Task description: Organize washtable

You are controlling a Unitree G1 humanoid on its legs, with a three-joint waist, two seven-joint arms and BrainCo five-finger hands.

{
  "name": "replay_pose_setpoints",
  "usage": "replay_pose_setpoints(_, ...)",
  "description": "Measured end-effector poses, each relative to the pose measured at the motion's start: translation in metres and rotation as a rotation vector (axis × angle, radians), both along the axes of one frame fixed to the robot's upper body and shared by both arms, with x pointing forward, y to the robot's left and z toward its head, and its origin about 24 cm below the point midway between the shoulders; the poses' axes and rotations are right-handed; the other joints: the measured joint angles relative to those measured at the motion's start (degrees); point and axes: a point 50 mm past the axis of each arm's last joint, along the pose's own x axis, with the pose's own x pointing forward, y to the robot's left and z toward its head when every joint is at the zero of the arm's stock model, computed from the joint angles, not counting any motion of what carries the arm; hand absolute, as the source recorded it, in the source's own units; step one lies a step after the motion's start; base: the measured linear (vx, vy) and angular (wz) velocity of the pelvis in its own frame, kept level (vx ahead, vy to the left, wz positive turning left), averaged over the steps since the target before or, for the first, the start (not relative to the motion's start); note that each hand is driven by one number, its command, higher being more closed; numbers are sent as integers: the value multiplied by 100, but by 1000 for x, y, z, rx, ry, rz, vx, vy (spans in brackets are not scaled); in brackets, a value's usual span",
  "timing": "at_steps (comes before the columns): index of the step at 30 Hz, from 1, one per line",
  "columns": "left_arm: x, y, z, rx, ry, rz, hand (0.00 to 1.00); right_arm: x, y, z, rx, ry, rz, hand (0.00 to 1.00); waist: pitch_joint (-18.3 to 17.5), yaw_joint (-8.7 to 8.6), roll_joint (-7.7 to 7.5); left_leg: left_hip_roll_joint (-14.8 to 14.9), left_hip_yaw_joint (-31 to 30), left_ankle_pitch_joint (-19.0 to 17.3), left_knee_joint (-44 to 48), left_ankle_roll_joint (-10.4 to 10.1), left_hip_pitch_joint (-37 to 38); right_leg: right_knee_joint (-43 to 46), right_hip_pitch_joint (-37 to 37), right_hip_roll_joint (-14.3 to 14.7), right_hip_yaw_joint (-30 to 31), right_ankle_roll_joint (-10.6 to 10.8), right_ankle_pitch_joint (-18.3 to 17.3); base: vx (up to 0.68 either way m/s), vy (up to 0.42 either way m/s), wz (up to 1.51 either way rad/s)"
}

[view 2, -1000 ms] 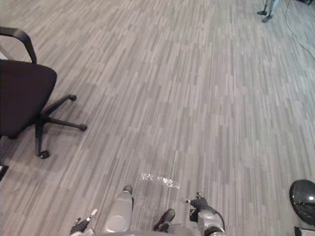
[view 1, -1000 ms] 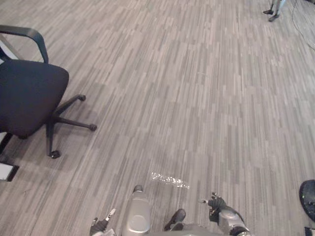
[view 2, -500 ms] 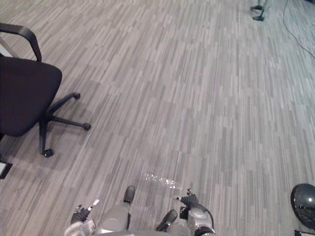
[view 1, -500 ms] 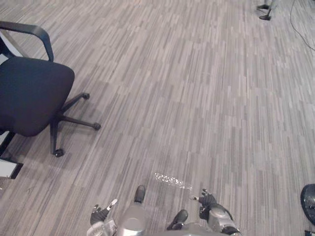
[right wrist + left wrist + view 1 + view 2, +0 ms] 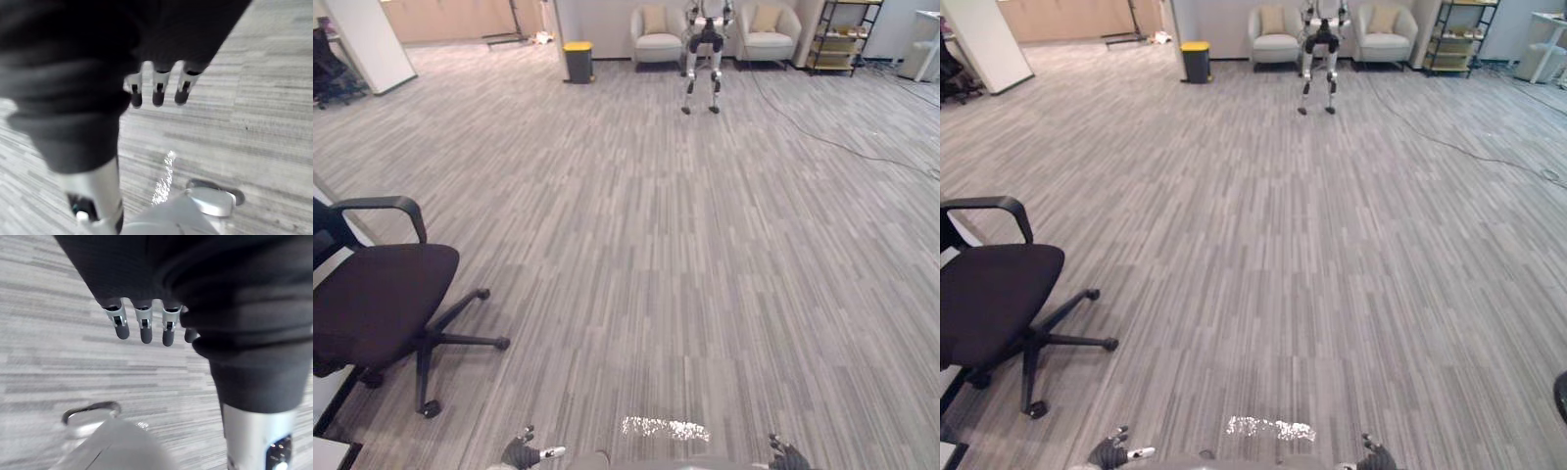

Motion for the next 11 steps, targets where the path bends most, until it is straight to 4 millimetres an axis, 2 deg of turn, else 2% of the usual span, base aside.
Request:
replay_pose_setpoints(2, -10, -5, -2, -19, 21, 30, 0, -4, 0, -2, -6, 18, -13, 0, -16, -20, -15, -27, 70, -48, -70, -32, 10, 95, -81, -72, 18, 51, -118, -73, 50, 5)
replay_pose_setpoints(3, -14, -2, -2, -10, 23, 57, 0, 2, -1, -1, -14, 2, -15, 0, -9, 14, -22, -37, 65, -26, -127, -66, 2, 17, -107, -100, -37, 69, -115, -114, 74, 2)
replay_pose_setpoints(4, -8, 3, 0, -15, -66, 244, 0, 2, -2, -3, -39, -15, -99, 0, -60, 44, -23, -107, -170, 18, -94, -140, -212, -366, -155, -341, -635, 35, -72, -48, 157, 11)
replay_pose_setpoints(5, 3, 6, 3, -5, -144, 357, 0, 3, 2, -5, -45, -28, -186, 0, -73, 178, 23, -98, -552, -57, 419, -32, -646, -1024, -50, -386, -1319, 71, 133, 15, 177, 6)
replay_pose_setpoints(6, 4, 8, 4, 0, -167, 406, 0, 5, 2, -5, -52, -37, -218, 0, -63, 308, 138, -57, -660, -106, 393, 6, -695, -1203, 26, -379, -1680, 100, 195, 119, 229, 5)
replay_pose_setpoints(7, 12, 14, 6, 12, -206, 480, 0, 15, 4, -5, -52, -57, -241, 0, 148, 446, -34, -64, -692, -205, 27, -54, -631, -1294, 0, -659, -2444, 241, 485, 79, 175, 8)
replay_pose_setpoints(9, 13, 21, 7, 25, -217, 532, 0, 25, 19, -7, -11, -72, -239, 0, 284, 452, -271, -127, -834, -31, -199, -98, -626, -1700, 201, -731, -2848, 293, 933, 18, 104, 50)
replay_pose_setpoints(11, 5, 17, 4, 19, -194, 566, 0, 30, 21, -6, -5, -87, -240, 0, 288, 553, -307, -156, -834, -17, -286, -104, -467, -2027, 457, -700, -2894, 319, 1127, 38, 22, 31)
